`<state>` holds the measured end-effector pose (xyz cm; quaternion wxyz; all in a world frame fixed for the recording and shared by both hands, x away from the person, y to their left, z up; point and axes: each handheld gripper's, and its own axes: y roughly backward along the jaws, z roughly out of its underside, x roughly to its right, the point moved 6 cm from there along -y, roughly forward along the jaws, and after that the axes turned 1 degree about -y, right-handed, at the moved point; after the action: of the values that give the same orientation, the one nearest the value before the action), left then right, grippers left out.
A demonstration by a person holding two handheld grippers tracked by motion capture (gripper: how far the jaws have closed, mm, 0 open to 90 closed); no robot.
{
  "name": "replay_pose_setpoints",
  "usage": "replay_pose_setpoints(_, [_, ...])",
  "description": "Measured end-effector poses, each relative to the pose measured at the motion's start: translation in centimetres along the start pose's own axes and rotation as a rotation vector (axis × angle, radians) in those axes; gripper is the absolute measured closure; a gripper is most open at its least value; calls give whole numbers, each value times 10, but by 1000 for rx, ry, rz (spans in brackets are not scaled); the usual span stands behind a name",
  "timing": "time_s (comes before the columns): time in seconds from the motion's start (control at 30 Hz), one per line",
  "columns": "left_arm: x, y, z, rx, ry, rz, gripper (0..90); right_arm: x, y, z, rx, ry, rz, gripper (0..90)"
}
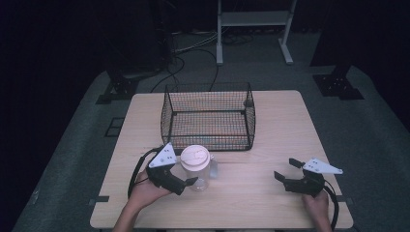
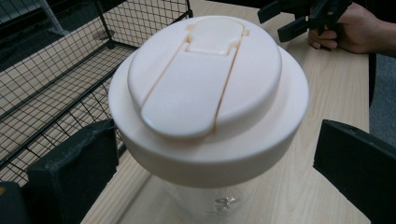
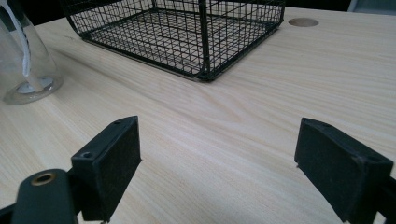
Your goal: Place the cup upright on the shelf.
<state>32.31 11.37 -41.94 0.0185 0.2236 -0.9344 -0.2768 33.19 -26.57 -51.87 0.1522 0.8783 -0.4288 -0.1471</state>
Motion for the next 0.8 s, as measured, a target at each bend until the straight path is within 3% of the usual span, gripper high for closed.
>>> replay_pose_setpoints(0.8, [-6, -28, -12, -105, -12, 40, 0, 0, 0, 0, 2, 0, -3, 134])
